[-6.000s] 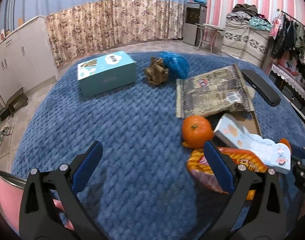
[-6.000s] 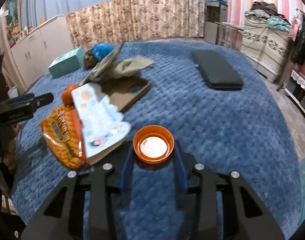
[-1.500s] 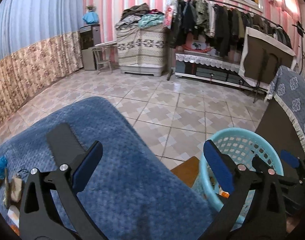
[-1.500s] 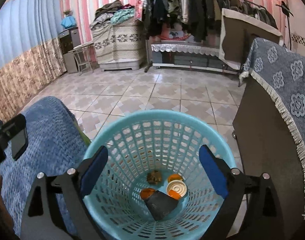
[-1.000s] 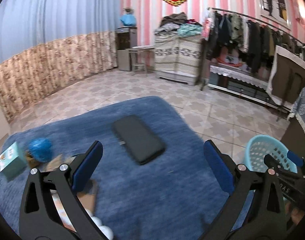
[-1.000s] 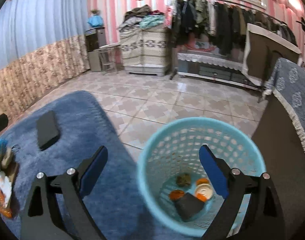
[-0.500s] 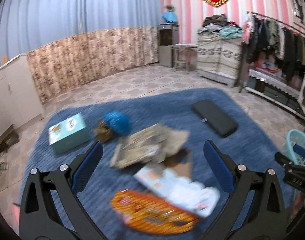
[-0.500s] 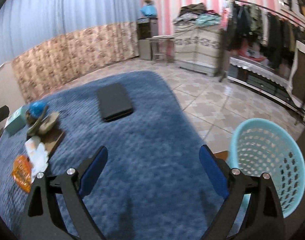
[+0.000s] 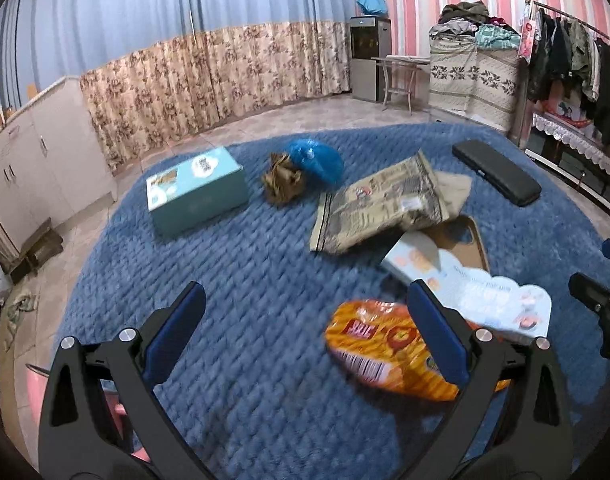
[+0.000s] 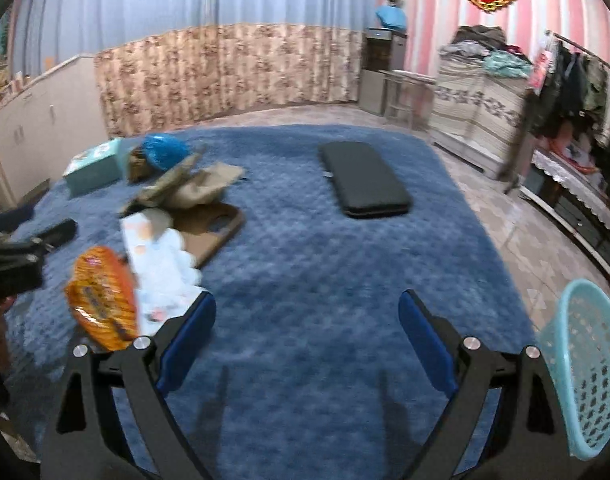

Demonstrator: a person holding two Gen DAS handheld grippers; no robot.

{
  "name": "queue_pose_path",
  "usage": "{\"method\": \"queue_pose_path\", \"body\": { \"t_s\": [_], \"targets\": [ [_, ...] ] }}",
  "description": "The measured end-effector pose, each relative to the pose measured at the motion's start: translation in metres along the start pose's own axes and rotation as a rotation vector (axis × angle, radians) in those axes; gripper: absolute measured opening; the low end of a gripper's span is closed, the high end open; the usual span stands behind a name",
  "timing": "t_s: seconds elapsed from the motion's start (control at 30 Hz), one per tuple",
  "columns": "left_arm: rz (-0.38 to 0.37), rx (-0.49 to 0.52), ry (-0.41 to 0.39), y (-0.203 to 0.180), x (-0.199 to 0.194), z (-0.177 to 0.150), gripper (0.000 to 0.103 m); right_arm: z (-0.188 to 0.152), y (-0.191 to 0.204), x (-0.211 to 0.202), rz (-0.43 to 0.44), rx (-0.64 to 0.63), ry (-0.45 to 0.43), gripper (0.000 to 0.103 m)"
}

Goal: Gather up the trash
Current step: 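Grasp the white paper card with the right tool while the left tool grasps the orange chip bag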

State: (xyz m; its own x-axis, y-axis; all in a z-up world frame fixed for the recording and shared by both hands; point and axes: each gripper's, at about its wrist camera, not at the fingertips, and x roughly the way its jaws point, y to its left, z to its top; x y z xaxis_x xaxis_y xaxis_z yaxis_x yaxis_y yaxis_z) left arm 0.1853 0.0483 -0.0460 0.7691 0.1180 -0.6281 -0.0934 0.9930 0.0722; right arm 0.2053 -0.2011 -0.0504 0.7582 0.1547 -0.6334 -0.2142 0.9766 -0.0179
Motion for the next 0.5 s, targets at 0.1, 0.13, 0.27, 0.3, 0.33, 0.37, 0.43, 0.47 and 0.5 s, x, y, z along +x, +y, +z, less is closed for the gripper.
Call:
{"method": "queue_pose_path", "body": {
  "t_s": [0.1, 0.13, 0.27, 0.3, 0.33, 0.37, 0.43, 0.47, 0.5],
  "targets": [
    [0.004, 0.009, 0.001, 0.002, 0.001, -0.005, 0.097, 0.001, 0.009, 0.002, 0.032, -0.004, 0.007, 0.091],
    [0.015, 0.017, 0.001, 0.004, 0.001, -0.007, 0.097, 0.000, 0.011, 0.004, 0.047, 0.000, 0.015, 0.091],
    [0.026, 0.008, 0.007, 0.014, 0.003, -0.009, 0.097, 0.000, 0.015, 0.015, 0.097, 0.039, 0.054, 0.090],
    [0.026, 0.000, 0.008, 0.016, 0.002, -0.010, 0.097, -0.001, 0.014, 0.019, 0.111, 0.055, 0.064, 0.090],
    [0.025, -0.010, 0.008, 0.020, 0.001, -0.010, 0.097, -0.001, 0.014, 0.023, 0.136, 0.077, 0.081, 0.089],
    [0.025, -0.015, 0.008, 0.024, 0.001, -0.010, 0.097, -0.002, 0.015, 0.027, 0.150, 0.086, 0.089, 0.087],
    [0.026, -0.026, 0.007, 0.029, 0.000, -0.010, 0.097, -0.003, 0.021, 0.036, 0.192, 0.096, 0.125, 0.072],
    [0.026, -0.030, 0.007, 0.031, -0.001, -0.011, 0.097, -0.003, 0.024, 0.040, 0.205, 0.093, 0.135, 0.069],
    [0.025, -0.035, 0.008, 0.034, -0.001, -0.011, 0.097, -0.004, 0.027, 0.042, 0.221, 0.090, 0.144, 0.063]
  ]
}}
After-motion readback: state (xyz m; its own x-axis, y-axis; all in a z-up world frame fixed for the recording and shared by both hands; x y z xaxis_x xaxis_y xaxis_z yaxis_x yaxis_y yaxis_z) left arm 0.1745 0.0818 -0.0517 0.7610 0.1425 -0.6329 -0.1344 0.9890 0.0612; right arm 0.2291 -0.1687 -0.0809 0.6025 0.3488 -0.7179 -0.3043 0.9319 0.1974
